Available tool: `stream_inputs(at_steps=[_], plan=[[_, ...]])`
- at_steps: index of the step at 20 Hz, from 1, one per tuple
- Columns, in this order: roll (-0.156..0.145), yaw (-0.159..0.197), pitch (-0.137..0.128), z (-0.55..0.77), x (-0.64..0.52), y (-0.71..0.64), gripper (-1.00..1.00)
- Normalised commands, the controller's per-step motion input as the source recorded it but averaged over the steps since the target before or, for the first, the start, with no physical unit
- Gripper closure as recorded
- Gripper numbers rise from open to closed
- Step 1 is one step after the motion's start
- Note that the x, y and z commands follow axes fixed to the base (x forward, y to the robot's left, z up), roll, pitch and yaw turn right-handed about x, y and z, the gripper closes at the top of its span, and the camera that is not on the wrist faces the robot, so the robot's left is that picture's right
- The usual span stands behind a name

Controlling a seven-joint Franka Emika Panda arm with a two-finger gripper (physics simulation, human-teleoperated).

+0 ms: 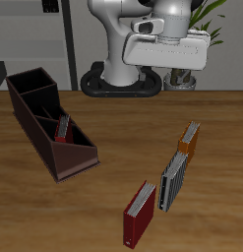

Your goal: Place the left red book into the right desk caddy's left compartment and place the striped book into the right desk caddy's right compartment

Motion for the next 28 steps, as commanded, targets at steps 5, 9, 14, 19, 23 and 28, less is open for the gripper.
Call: stream_inputs(at_steps=[5,9,14,19,23,28], plan=[[-0.005,-0.033,0.020,-0.03,0.32,0.22,-1.00],[0.006,-0.058,0.017,-0.05,0.34,0.26,-1.00],[0.021,-0.041,-0.013,-0.12,0.16,0.18,-1.00],[0.048,-0.072,-0.044,-0.24,0.07,0.28,-1.00],[0.060,-0.035,-0.005,-0.24,0.02,0.16,-1.00],[0.049,-0.022,0.004,-0.22,0.06,0.04,-1.00]])
